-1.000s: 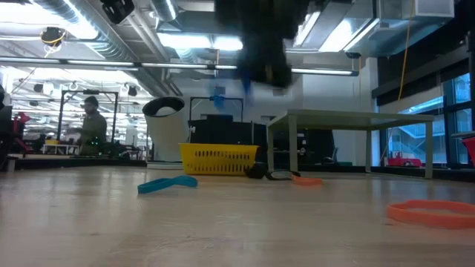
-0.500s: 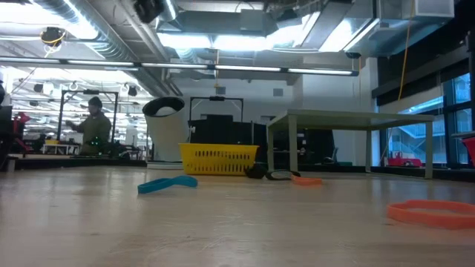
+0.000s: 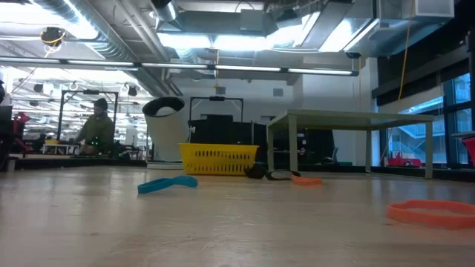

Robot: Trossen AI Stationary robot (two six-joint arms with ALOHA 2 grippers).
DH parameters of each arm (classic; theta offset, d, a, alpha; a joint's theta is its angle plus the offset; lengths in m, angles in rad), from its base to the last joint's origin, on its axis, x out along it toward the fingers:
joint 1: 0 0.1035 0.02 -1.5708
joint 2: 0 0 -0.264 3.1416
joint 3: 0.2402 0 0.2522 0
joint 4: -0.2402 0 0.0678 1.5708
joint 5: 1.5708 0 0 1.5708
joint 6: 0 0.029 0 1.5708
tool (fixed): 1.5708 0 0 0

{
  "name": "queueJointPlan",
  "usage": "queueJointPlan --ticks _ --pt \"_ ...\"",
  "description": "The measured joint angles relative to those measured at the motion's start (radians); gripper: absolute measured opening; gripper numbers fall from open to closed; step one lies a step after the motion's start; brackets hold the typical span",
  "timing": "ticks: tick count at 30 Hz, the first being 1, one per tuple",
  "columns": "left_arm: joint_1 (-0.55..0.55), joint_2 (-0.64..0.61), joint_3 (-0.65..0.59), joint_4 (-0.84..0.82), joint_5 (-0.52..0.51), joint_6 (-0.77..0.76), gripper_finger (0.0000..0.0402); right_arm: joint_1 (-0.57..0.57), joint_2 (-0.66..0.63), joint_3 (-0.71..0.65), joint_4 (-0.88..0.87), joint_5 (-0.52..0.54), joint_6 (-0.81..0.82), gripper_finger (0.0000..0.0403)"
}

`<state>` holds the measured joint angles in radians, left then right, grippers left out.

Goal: Pick & Place Office Desk Supplies
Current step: Put the blue spring keychain into the black bin

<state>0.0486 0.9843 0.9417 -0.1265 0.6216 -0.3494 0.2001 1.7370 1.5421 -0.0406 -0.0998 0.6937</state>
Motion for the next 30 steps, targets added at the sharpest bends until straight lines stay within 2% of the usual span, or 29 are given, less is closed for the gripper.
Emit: queueJointPlan --ticks 5,12,15,19,30 --pt "-0.037 0.021 0.0 0.016 -0.002 0.021 0.0139 -0.005 0.0 0.0 0.019 -0.024 -0.013 0.0002" --pt "-0.08 0.073 0.0 0.119 0.0 0.021 0.0135 -0.017 0.0 0.0 0.044 -0.047 -0.021 0.0002" --pt "-0.09 0.082 0.0 0.118 0.0 0.006 0.0107 -0.017 0.0 0.0 0.059 -0.059 -0.02 0.0003" --pt "-0.097 0.086 0.0 0.115 0.0 -0.05 0.0024 -0.017 0.0 0.0 0.063 -0.071 -0.02 0.0023" --pt "-0.108 0.076 0.0 0.051 -0.048 -0.195 0.0014 -0.013 0.0 0.0 0.064 -0.09 -0.021 0.0021"
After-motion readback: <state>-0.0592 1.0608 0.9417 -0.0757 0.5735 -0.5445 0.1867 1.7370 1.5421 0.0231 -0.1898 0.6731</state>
